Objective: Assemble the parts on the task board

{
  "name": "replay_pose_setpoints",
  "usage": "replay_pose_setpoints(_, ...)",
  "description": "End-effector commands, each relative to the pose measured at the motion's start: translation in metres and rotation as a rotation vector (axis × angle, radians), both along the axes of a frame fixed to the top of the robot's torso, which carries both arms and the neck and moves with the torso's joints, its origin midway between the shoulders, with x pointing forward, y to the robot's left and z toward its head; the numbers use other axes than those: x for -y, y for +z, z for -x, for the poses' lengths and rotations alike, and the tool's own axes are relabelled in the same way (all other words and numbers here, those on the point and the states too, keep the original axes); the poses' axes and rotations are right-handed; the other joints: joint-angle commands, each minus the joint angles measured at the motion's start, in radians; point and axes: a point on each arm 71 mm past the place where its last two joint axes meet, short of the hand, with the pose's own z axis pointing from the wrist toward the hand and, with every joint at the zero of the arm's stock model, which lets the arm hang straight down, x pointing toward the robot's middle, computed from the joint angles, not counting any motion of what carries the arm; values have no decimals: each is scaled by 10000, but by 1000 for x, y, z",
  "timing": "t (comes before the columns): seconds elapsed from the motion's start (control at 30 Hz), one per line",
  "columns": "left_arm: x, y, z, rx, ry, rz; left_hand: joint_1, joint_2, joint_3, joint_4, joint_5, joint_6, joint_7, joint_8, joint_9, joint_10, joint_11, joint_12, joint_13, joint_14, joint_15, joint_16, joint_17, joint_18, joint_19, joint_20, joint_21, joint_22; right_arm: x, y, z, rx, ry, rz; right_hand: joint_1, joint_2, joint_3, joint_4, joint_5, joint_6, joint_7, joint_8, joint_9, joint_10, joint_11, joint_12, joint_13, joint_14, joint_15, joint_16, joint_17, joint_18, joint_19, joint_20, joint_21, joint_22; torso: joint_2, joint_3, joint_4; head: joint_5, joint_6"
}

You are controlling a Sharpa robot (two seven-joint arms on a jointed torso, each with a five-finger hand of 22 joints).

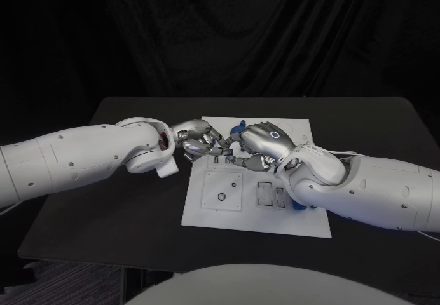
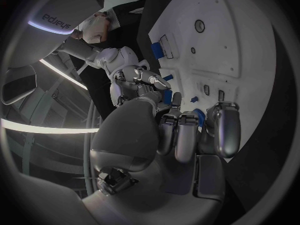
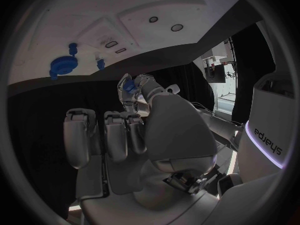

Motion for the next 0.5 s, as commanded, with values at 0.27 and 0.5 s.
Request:
replay_pose_setpoints(0.27, 2, 0, 1, -2, -94, 267, 761, -36, 40, -168, 1196, 939, -308, 498, 57, 1059, -321, 24, 2624, 1038, -213, 26, 2634, 30, 4, -217, 6, 1504, -2, 2, 1, 154, 144, -68, -100, 12, 46, -36, 4, 301, -319, 21, 675, 1041, -43, 27, 2630, 1038, -69, 29, 2634, 59, 834, -69, 47, 2454, 0, 15, -19, 35, 0)
replay_pose_setpoints(0.5, 3, 0, 1, 35, -92, 307, 1228, -103, 271, -355, 1705, 1056, -494, 1213, 538, 1059, -500, 24, 2624, 1038, -381, 26, 2634, 14, 46, -392, 18, 1568, -1, 1, 1, 89, 105, 17, -88, 13, 59, -53, 9, 280, -314, 9, 680, 1041, -41, 27, 2630, 1038, -69, 29, 2634, 64, 825, -70, 27, 2447, 3, 4, -9, 55, 0)
